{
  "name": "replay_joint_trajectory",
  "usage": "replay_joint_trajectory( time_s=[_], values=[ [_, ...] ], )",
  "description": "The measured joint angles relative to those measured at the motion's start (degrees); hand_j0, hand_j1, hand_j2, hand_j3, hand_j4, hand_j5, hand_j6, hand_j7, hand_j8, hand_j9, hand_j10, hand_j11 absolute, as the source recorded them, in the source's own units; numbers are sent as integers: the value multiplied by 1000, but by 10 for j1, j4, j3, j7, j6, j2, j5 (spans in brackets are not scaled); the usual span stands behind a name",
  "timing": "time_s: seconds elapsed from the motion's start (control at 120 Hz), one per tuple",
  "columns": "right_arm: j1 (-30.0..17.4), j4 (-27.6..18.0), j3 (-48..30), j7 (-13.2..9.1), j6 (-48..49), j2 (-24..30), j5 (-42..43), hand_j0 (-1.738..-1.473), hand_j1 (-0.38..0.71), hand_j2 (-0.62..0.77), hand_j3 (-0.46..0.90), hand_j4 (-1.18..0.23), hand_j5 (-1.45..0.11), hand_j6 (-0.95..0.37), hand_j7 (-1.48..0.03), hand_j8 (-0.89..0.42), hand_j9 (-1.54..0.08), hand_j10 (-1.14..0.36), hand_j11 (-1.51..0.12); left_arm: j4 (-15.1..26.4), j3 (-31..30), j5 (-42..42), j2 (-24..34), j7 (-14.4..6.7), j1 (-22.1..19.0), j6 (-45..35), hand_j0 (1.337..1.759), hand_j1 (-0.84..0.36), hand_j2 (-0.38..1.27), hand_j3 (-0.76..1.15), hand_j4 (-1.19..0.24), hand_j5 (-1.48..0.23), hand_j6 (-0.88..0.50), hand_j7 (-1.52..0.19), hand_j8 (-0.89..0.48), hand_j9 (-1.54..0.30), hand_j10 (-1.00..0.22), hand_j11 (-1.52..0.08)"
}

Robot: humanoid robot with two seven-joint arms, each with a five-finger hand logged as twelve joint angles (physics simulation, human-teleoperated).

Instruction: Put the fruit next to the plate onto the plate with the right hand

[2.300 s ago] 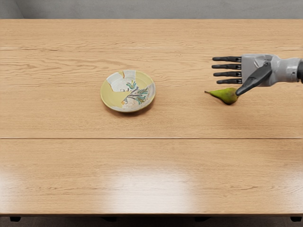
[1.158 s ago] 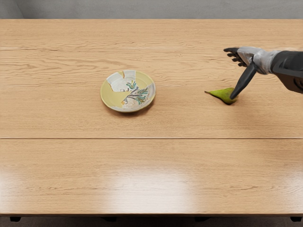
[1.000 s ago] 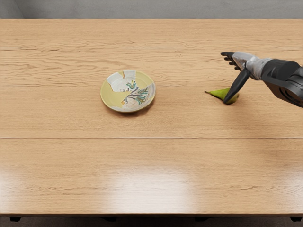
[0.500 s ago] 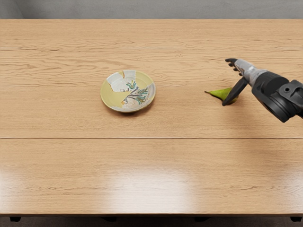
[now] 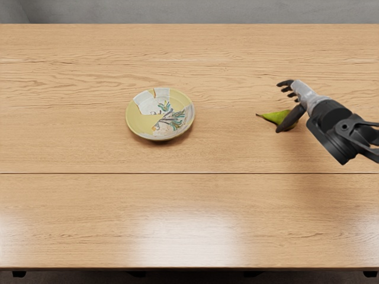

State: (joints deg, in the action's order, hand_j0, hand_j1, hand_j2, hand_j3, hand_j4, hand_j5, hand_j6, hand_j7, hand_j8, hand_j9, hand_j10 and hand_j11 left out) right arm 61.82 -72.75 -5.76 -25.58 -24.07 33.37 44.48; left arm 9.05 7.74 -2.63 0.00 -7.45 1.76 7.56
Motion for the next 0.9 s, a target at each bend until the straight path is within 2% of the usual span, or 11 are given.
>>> replay_joint_trajectory(
  time_s=[0.567,0.9],
  values=[
    [-7,-1,11,0,-6,2,13,-1658,16,-58,0,-308,-398,-309,-398,-308,-398,-308,-398,0,0,0,0,0,0,0,1658,348,0,0,-1,-1,-1,-1,-1,-1,-1,-1],
    [-16,1,12,0,-9,1,14,-1658,43,-62,0,-332,-425,-332,-427,-333,-425,-326,-427,0,0,0,0,0,0,0,1658,348,0,0,-1,-1,-1,-1,-1,-1,-1,-1]
  ],
)
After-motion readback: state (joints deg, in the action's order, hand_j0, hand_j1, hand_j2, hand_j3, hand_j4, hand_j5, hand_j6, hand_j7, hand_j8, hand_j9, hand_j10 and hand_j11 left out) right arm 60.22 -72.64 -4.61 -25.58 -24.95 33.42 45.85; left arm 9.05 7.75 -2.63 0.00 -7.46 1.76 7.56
